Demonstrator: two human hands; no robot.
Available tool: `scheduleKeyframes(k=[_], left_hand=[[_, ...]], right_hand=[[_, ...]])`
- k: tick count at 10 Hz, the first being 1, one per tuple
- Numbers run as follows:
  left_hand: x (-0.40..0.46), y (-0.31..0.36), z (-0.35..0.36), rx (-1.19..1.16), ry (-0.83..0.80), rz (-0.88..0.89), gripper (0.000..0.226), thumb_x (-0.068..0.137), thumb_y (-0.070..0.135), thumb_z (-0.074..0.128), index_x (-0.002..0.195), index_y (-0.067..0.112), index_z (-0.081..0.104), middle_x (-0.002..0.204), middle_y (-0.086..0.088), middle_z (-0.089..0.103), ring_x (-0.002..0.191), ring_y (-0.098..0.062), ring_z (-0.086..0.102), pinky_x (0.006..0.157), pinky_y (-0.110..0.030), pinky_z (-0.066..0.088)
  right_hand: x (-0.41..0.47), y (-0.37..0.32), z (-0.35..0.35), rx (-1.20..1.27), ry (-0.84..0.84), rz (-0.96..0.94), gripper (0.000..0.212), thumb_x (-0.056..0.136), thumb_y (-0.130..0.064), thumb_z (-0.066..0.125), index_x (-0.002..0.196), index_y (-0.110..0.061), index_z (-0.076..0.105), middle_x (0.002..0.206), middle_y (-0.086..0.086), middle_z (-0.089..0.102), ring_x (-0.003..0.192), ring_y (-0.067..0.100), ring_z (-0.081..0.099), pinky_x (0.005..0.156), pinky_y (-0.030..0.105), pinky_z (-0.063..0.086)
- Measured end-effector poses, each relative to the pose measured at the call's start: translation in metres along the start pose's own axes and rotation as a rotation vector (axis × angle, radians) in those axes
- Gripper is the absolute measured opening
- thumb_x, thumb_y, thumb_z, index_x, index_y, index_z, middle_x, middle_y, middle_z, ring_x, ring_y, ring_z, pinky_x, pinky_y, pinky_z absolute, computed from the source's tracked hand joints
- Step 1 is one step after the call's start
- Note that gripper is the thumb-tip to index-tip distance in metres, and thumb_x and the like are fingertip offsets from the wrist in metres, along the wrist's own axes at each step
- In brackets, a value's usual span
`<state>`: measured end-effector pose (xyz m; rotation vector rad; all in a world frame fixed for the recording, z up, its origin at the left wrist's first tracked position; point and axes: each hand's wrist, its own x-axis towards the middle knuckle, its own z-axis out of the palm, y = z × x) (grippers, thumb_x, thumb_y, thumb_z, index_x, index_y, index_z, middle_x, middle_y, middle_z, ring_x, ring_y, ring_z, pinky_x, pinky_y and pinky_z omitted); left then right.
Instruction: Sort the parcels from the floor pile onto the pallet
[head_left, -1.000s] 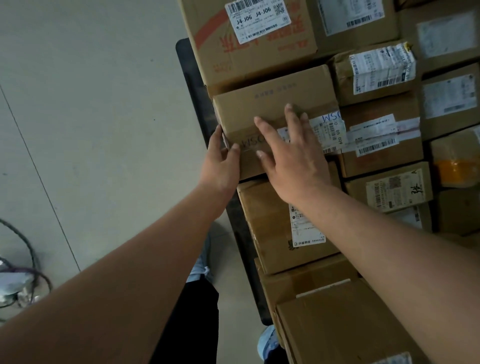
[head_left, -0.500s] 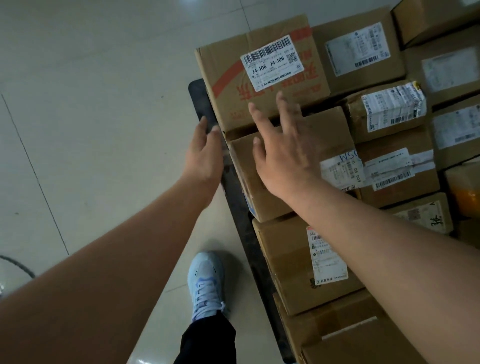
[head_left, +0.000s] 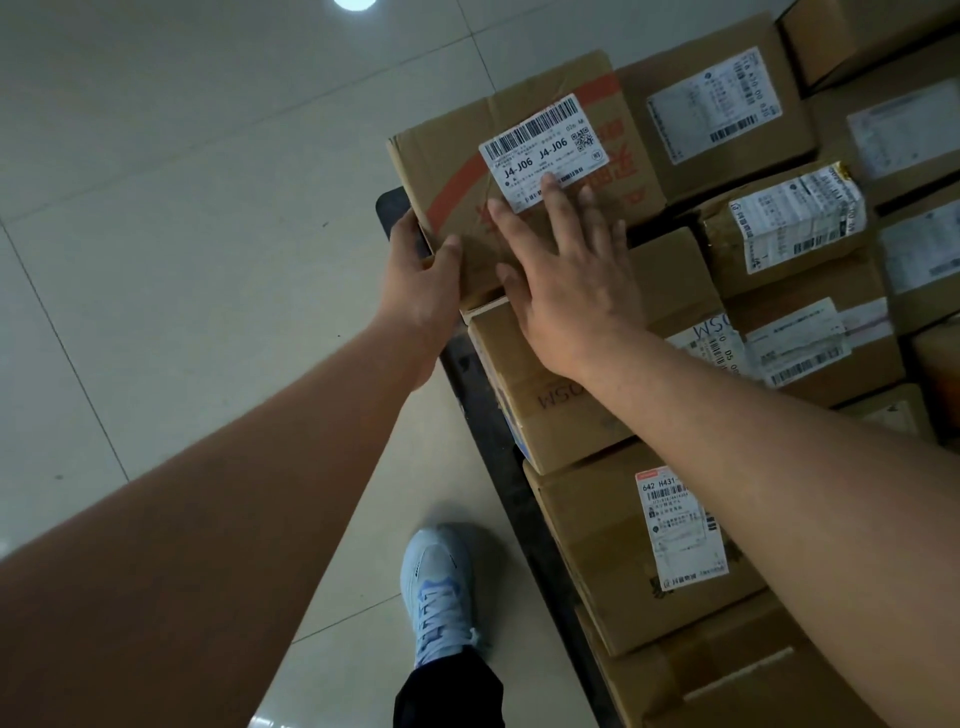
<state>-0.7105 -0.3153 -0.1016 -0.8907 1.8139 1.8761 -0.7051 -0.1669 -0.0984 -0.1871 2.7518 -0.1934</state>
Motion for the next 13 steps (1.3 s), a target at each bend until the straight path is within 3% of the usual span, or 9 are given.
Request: scheduleKeyframes(k=[1,3,6,8,10,11,12,13], left_hand=[[-0.001,-0.002,0.001,-0.016,-0.007,0.001,0.036,0.108,0.021,0.05,0.143,0.029,0.04,0.119,0.006,0.062,0.106,-0.014,0.07,0.091,-0.038,0.062],[-0.001,-0.006,0.001,-0.011,-0.001,0.007,0.043,0.108,0.022,0.051,0.149,0.028,0.038,0.115,0.006,0.063,0.093,-0.006,0.073,0.081,-0.03,0.063],[0.002,-0.01,0.004,-0.016,-0.013,0.001,0.041,0.108,0.021,0.051,0.146,0.028,0.04,0.126,0.001,0.065,0.112,-0.017,0.07,0.095,-0.043,0.06],[0.006,-0.013,0.002,0.055,-0.004,0.036,0.041,0.107,0.024,0.053,0.146,0.027,0.04,0.128,0.002,0.063,0.114,-0.019,0.068,0.097,-0.044,0.059],[0.003,0.006,0.001,0.38,0.064,0.114,0.057,0.1,0.019,0.058,0.15,0.027,0.033,0.131,0.0,0.06,0.113,-0.022,0.065,0.092,-0.045,0.06],[-0.005,0.026,-0.007,0.573,0.084,0.195,0.078,0.095,0.018,0.063,0.16,0.028,0.021,0.143,-0.005,0.051,0.128,-0.027,0.055,0.103,-0.044,0.051],[-0.024,0.039,-0.017,0.73,0.055,0.344,0.085,0.096,0.023,0.067,0.164,0.027,0.016,0.15,-0.006,0.044,0.134,-0.027,0.049,0.097,-0.031,0.038],[-0.052,0.049,-0.023,0.819,-0.003,0.409,0.08,0.099,0.028,0.065,0.164,0.025,0.017,0.157,-0.005,0.037,0.139,-0.028,0.045,0.096,-0.033,0.039]], right_hand=[[-0.001,0.0,0.002,0.004,0.009,0.008,0.061,0.11,-0.052,0.03,0.165,-0.046,0.005,0.176,0.006,-0.007,0.161,0.039,-0.004,0.128,0.062,0.005],[-0.002,0.001,0.004,-0.003,0.024,0.008,0.061,0.11,-0.051,0.032,0.165,-0.046,0.007,0.176,0.006,-0.004,0.161,0.039,-0.001,0.128,0.063,0.007],[-0.002,0.003,0.003,0.009,0.018,0.027,0.062,0.11,-0.049,0.035,0.165,-0.047,0.006,0.176,0.005,-0.006,0.161,0.039,-0.003,0.127,0.061,0.003],[0.0,-0.001,0.001,0.039,-0.003,0.039,0.062,0.11,-0.047,0.037,0.165,-0.047,0.009,0.176,0.005,-0.008,0.161,0.038,-0.006,0.128,0.061,0.003],[-0.008,-0.017,-0.011,0.152,-0.036,0.14,0.064,0.111,-0.037,0.043,0.166,-0.042,0.012,0.176,0.008,-0.002,0.161,0.039,0.001,0.129,0.058,0.01],[-0.021,-0.022,-0.024,0.238,0.012,0.207,0.063,0.111,-0.036,0.043,0.166,-0.04,0.013,0.175,0.013,0.006,0.16,0.042,0.007,0.127,0.059,0.019],[-0.041,-0.027,-0.037,0.239,0.04,0.226,0.06,0.111,-0.04,0.043,0.165,-0.037,0.017,0.175,0.014,0.009,0.159,0.044,0.01,0.126,0.059,0.023],[-0.063,-0.031,-0.049,0.239,0.047,0.231,0.06,0.11,-0.044,0.043,0.164,-0.035,0.021,0.174,0.015,0.013,0.158,0.046,0.015,0.125,0.059,0.028]])
